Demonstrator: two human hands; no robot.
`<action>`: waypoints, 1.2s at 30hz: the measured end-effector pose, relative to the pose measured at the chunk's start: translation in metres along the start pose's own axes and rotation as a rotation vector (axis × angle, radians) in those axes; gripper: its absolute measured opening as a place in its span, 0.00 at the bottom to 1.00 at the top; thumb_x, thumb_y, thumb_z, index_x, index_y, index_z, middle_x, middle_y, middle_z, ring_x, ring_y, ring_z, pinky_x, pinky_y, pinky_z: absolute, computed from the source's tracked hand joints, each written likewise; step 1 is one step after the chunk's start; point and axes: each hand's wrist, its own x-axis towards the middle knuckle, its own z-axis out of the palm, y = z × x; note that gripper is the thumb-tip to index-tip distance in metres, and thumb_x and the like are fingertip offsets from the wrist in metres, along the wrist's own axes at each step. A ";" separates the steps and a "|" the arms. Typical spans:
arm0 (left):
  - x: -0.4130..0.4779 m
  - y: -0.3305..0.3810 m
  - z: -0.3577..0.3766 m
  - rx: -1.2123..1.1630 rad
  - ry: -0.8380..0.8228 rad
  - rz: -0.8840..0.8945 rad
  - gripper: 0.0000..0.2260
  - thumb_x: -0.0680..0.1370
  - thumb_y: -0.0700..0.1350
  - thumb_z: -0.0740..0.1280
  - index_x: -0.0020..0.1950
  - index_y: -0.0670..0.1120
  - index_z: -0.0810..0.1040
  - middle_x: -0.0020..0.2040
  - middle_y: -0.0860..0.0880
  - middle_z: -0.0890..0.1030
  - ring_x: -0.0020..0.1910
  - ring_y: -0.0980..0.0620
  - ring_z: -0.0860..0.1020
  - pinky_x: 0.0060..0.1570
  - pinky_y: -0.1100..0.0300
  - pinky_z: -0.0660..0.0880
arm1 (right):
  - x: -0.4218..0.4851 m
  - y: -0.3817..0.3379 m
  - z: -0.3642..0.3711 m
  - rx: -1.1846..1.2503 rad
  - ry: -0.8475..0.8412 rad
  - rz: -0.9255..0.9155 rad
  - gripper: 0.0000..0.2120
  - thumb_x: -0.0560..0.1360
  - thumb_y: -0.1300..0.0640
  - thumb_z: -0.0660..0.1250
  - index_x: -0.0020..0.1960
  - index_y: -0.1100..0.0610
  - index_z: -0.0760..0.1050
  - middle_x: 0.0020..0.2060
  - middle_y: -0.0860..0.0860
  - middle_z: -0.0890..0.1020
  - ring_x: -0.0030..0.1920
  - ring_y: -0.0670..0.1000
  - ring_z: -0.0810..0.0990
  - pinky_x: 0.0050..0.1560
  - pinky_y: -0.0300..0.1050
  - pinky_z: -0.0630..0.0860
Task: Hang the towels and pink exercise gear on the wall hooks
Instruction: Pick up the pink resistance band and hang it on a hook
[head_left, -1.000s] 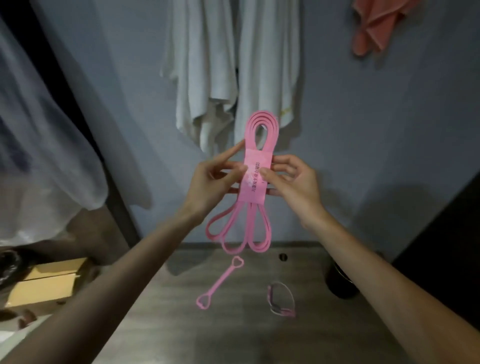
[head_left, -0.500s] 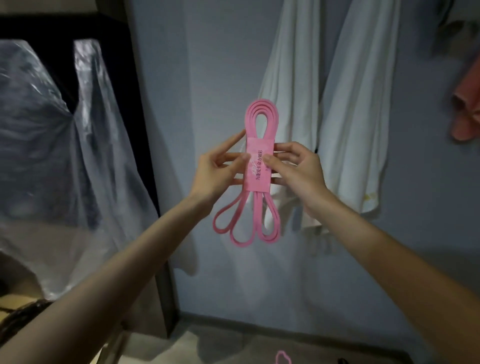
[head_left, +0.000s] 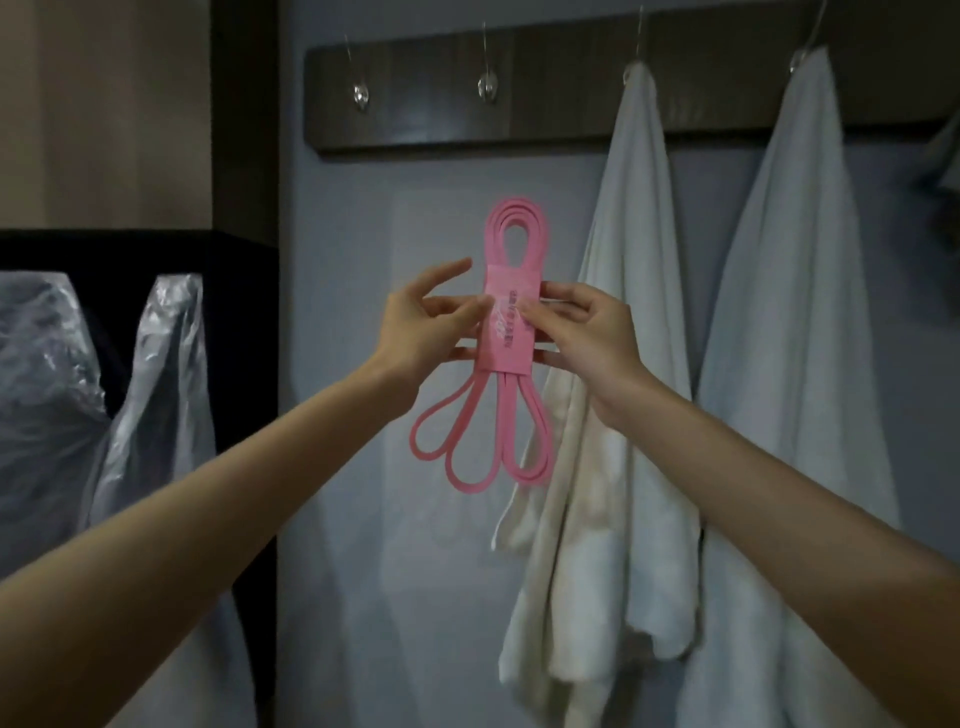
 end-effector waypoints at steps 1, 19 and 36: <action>0.016 0.002 0.001 -0.001 0.007 0.004 0.21 0.75 0.40 0.69 0.67 0.48 0.71 0.47 0.46 0.83 0.37 0.56 0.83 0.33 0.64 0.79 | 0.017 -0.003 0.002 0.000 0.000 -0.012 0.09 0.72 0.60 0.72 0.51 0.57 0.78 0.44 0.53 0.84 0.40 0.49 0.85 0.40 0.43 0.82; 0.239 0.006 -0.022 -0.097 -0.021 0.213 0.15 0.76 0.39 0.68 0.62 0.45 0.77 0.48 0.46 0.83 0.39 0.54 0.83 0.35 0.63 0.81 | 0.228 -0.019 0.058 -0.098 0.070 -0.243 0.15 0.73 0.59 0.70 0.60 0.57 0.78 0.49 0.53 0.84 0.43 0.47 0.84 0.35 0.36 0.80; 0.339 -0.014 -0.010 -0.222 -0.029 0.228 0.16 0.76 0.38 0.67 0.65 0.43 0.75 0.53 0.42 0.82 0.37 0.54 0.80 0.29 0.68 0.78 | 0.335 -0.005 0.072 -0.083 0.261 -0.267 0.16 0.70 0.61 0.73 0.58 0.59 0.79 0.51 0.57 0.84 0.48 0.55 0.84 0.52 0.53 0.81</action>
